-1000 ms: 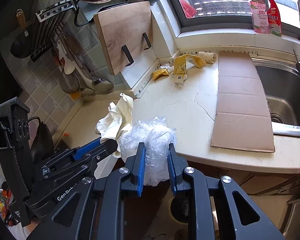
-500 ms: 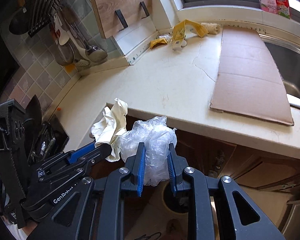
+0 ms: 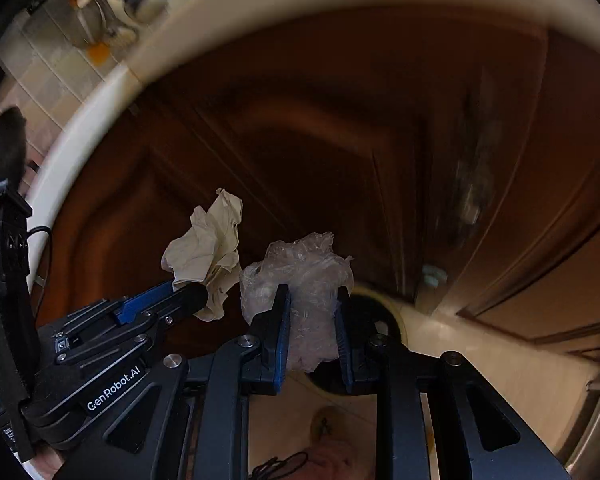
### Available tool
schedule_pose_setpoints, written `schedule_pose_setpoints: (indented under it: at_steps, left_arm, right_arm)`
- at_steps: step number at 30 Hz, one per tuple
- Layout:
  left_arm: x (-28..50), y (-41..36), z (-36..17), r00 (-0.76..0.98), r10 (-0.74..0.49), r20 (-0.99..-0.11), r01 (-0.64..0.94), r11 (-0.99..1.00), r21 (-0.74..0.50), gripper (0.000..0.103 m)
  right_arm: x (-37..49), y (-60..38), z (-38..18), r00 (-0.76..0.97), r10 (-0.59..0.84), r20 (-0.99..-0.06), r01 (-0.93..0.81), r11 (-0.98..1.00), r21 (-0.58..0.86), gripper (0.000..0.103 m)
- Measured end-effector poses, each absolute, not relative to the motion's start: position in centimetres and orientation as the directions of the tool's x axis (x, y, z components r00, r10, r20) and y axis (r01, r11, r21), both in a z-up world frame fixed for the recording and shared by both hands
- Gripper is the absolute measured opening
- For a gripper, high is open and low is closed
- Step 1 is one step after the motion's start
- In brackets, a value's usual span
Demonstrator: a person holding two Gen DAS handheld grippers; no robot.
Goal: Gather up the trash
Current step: 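Carry the paper and plastic bag down over the bin and release both, then raise both open tools back up to the counter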
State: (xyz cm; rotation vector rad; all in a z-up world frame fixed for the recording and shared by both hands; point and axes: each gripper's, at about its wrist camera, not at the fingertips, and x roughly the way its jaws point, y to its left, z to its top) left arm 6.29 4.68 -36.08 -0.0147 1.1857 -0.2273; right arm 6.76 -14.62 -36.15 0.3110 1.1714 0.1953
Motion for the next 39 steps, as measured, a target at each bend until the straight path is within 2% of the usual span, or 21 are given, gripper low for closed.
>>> schedule_pose_setpoints:
  at_steps: [6,8,17,19,22,26,33,39]
  left_arm:
    - [6.0,5.2,-44.0,0.299,-0.17,-0.939,0.154,0.98,-0.128,0.023]
    - [6.4,5.2,-46.1,0.348,-0.187,-0.919,0.18,0.975,-0.13,0.023]
    - [7.4,4.5,-53.7,0.296,-0.182,-0.938,0.192,0.973,-0.129,0.025]
    - [7.1,4.9,-54.8,0.275,-0.188,-0.943,0.188,0.972,-0.139,0.026]
    - [7.5,5.6,-56.3,0.223,-0.203,-0.953,0.174,0.971,-0.166,0.034]
    - [8.1,5.7,-57.3,0.2,-0.168,-0.965,0.157,0.978,-0.138,0.056]
    - [8.4,6.1,-56.3,0.165,-0.144,-0.976,0.15,0.981,-0.12,0.057]
    - [7.1,5.5,-49.9,0.165,-0.135,-0.977,0.171,0.98,-0.107,0.057]
  right_arm:
    - [6.5,-14.2,-44.4,0.348,0.3,-0.888,0.002,0.947,0.321,0.02]
    - [6.5,-14.1,-46.8,0.344,0.297,-0.891,-0.003,0.949,0.315,0.021]
    - [6.9,-13.8,-55.8,0.305,0.287,-0.908,-0.005,0.954,0.3,0.022]
    - [6.8,-13.2,-57.4,0.285,0.294,-0.912,-0.006,0.952,0.305,0.026]
    - [6.7,-12.8,-59.3,0.254,0.277,-0.927,-0.004,0.958,0.286,0.037]
    - [6.5,-12.9,-60.2,0.253,0.265,-0.93,0.021,0.96,0.279,0.053]
    - [6.4,-13.2,-59.4,0.26,0.267,-0.928,0.057,0.955,0.291,0.055]
    - [5.1,-13.9,-53.5,0.278,0.268,-0.922,0.083,0.95,0.301,0.055]
